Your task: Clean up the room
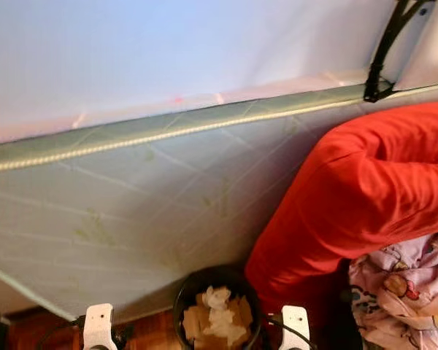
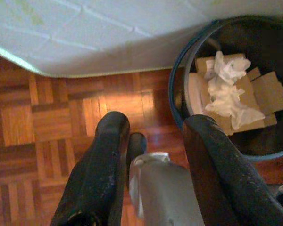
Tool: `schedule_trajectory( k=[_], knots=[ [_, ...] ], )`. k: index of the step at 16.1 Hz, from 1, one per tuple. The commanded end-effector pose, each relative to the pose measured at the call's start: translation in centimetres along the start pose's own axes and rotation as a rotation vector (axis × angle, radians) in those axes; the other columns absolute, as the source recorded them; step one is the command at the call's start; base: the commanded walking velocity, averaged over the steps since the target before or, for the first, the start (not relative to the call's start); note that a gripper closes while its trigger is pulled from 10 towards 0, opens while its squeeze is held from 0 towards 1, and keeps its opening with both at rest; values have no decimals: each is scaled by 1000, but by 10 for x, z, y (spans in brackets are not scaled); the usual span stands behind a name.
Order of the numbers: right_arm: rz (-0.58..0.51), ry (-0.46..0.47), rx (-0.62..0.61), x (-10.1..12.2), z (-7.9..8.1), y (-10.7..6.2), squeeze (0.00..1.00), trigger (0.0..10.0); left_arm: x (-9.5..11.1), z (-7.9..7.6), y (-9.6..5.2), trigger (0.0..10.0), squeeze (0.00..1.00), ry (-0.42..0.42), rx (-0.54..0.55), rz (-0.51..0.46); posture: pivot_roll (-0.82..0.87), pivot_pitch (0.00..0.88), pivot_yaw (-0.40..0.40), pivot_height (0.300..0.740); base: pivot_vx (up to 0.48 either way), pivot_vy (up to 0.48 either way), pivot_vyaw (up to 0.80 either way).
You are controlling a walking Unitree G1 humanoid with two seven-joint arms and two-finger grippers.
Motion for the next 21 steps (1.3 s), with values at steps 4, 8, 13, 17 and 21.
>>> schedule_trajectory(
  k=[4, 8, 13, 17, 21],
  knots=[
    [20, -4, 2, -5, 0, -1, 0, 10000, -5, 2, -1, 10000, 0, -19, 11, 16, 77, 28, -13, 740, -249, 0, 0],
    [23, -3, 0, -6, 0, -1, 0, 10000, -5, 3, -1, 10000, 0, -14, 20, 14, 77, 31, -13, 740, -124, 0, 0],
    [16, 5, -4, -3, 1, 0, 0, 10000, -4, 2, -1, 10000, 0, -17, 22, 11, 79, 34, -15, 740, 0, 0, 0],
    [18, 9, -9, -3, 0, 0, 0, 10000, -3, 2, -1, 10000, 0, -28, 23, 8, 81, 34, -18, 740, 0, 0, 0],
    [28, -4, -1, -4, 0, 0, 0, 10000, -3, 1, -1, 10000, 0, -28, 23, 9, 81, 34, -19, 740, 0, 0, -780]
  ],
)
Point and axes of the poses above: a point about 5 cm out from each wrist's last joint towards the gripper, its own y axis pointing out of the wrist towards the gripper, its own x axis along the axis of the wrist's last joint, z = x × y, the point moved 2 cm from there along y, pointing out of the wrist towards the gripper
